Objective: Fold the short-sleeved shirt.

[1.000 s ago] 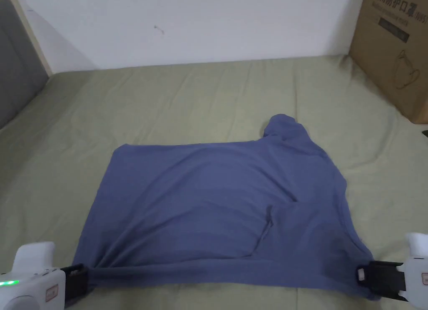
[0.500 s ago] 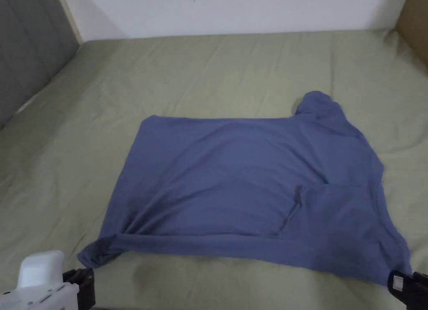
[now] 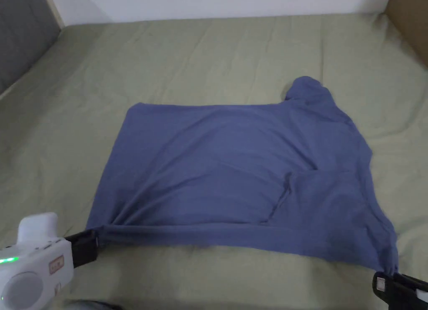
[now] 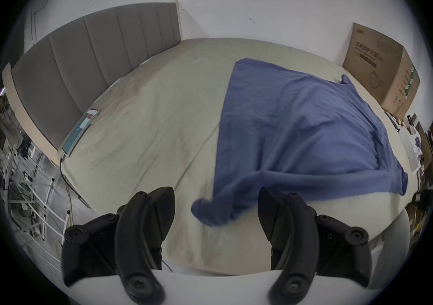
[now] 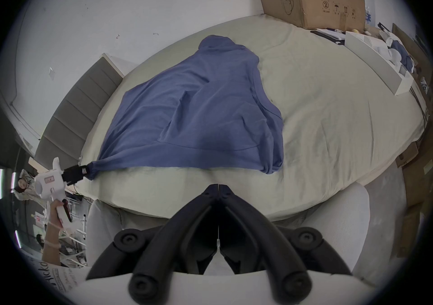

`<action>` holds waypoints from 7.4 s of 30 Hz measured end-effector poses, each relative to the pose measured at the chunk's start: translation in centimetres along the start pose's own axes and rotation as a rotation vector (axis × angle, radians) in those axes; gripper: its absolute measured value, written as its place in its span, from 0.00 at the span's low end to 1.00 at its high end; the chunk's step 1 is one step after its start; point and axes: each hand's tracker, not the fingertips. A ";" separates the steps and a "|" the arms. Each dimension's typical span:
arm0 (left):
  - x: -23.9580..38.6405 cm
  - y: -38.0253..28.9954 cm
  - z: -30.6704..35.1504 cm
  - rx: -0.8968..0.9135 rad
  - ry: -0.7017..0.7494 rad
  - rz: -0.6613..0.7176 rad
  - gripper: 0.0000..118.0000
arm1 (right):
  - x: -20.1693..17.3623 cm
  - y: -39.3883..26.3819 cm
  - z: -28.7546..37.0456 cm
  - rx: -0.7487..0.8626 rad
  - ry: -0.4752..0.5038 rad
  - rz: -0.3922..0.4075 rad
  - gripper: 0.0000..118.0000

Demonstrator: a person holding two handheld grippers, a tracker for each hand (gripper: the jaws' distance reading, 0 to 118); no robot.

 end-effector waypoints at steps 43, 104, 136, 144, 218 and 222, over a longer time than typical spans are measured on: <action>2.3 12.3 -1.8 0.005 -0.101 0.032 0.00 | 3.9 16.5 -6.0 0.114 -0.090 0.034 0.00; 3.4 8.7 -6.2 -0.173 -0.081 0.023 0.05 | 2.8 12.7 -15.0 -0.152 -0.239 0.047 0.62; -2.2 1.4 2.2 -0.205 -0.058 0.029 0.57 | 4.4 4.5 -3.4 -0.246 -0.145 -0.019 0.84; 1.6 8.7 6.3 0.069 -0.189 0.066 0.01 | 1.4 11.1 -1.1 -0.029 -0.148 0.010 0.06; -1.7 9.1 2.6 -0.135 -0.128 -0.055 0.00 | 1.5 14.5 -3.6 -0.213 -0.061 0.268 0.01; -2.4 3.7 1.5 -0.232 -0.123 -0.045 0.00 | 3.1 8.9 -4.7 -0.282 -0.088 0.212 0.01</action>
